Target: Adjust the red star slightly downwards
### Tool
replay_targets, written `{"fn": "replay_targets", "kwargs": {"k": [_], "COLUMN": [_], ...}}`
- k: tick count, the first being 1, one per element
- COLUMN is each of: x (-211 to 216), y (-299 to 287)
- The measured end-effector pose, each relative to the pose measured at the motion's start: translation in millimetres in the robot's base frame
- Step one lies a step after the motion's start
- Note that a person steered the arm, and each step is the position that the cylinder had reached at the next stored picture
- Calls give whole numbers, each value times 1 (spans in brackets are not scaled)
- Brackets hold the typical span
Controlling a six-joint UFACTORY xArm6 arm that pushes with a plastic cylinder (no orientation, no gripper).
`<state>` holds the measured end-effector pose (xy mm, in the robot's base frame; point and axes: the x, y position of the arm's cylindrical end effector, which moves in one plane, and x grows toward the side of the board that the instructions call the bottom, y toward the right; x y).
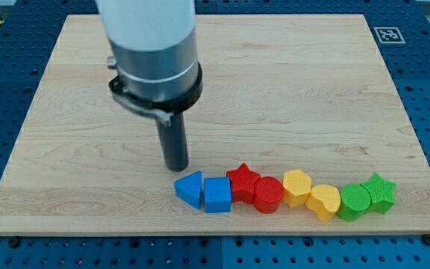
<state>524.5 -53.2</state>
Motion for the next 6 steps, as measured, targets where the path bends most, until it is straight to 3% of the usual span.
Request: {"fn": "replay_targets", "kwargs": {"k": [3,6], "x": [-9,29], "y": [90,96]}}
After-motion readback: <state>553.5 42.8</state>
